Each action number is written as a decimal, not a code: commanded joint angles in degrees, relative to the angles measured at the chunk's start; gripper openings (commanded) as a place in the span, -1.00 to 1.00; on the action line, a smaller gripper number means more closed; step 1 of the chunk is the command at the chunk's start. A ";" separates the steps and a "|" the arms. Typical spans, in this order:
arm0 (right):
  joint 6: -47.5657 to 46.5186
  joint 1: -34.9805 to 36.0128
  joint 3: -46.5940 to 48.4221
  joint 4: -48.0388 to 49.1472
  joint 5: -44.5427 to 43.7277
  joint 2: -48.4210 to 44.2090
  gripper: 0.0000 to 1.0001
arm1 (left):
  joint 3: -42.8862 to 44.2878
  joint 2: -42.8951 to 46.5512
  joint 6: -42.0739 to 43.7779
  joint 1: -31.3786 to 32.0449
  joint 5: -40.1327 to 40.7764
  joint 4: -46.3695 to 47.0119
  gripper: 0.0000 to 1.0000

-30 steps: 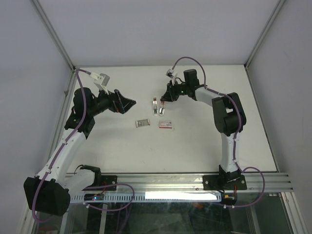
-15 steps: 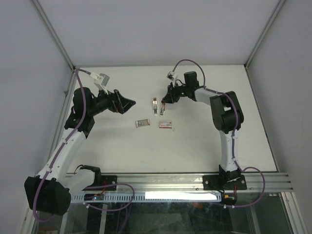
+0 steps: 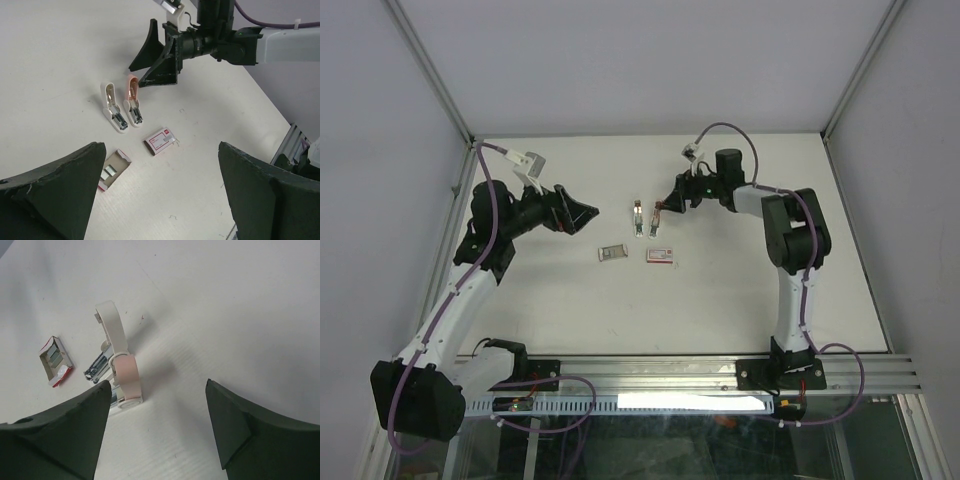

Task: Load the staples into the stapler

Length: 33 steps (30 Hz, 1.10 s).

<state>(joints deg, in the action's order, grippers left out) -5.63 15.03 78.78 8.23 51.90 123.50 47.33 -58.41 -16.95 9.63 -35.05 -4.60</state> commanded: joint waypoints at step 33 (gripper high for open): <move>29.53 -5.39 -35.54 -8.36 -21.80 -64.12 0.42 | -4.59 -29.75 -16.79 8.66 11.47 15.95 0.79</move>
<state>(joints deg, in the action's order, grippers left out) 24.12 9.04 43.51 2.81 32.38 61.69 40.14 -88.25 -33.34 18.02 -22.59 7.09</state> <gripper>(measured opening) 0.707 0.899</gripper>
